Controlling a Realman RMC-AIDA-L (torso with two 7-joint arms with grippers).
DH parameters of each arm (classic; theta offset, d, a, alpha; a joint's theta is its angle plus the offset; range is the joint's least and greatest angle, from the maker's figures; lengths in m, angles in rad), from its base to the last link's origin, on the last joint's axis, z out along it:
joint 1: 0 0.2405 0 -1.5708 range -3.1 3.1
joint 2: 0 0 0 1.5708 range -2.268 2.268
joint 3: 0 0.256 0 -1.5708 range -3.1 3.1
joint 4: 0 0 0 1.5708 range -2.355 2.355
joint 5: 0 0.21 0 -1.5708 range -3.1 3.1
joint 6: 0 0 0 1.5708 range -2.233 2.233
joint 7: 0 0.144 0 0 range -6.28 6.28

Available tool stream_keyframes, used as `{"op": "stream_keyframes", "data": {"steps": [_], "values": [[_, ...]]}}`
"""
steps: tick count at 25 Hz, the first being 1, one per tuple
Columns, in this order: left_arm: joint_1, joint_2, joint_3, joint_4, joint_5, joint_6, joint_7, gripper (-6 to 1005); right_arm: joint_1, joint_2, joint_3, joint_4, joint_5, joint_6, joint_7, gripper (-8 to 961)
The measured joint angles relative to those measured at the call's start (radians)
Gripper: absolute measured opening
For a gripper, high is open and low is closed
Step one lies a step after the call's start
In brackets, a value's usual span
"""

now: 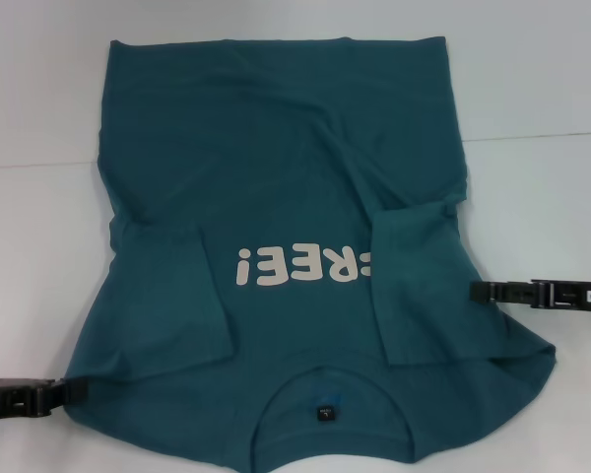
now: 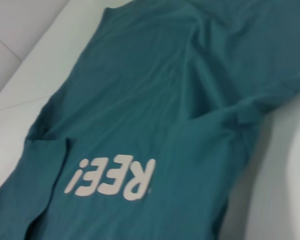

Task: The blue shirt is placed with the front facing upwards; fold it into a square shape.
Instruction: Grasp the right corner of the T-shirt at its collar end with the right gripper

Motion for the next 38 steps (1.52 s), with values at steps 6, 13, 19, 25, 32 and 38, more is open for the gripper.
{"op": "stream_keyframes", "data": {"steps": [6,13,19,25,32,38], "values": [[0.0,-0.001,0.001,-0.001,-0.002,0.0,0.0,2,-0.022,-0.008,-0.005,0.003,-0.002,-0.003,0.01,867],[0.0,-0.001,0.002,-0.001,-0.003,0.001,0.0,3,-0.024,-0.003,-0.001,0.012,-0.032,-0.001,0.01,867],[0.0,-0.001,0.001,-0.001,-0.003,0.001,0.0,3,-0.022,0.0,-0.006,0.013,-0.032,-0.002,0.009,867],[-0.001,-0.001,-0.001,-0.001,-0.003,0.001,0.0,3,-0.018,0.004,-0.01,0.012,-0.038,-0.025,0.003,867],[-0.005,-0.002,-0.001,-0.001,-0.003,0.001,0.0,2,-0.026,-0.002,-0.003,0.003,-0.039,-0.106,-0.001,867],[-0.012,-0.003,0.0,-0.013,-0.003,-0.009,0.0,3,-0.036,-0.007,0.012,-0.018,-0.033,-0.167,-0.003,867]]}}
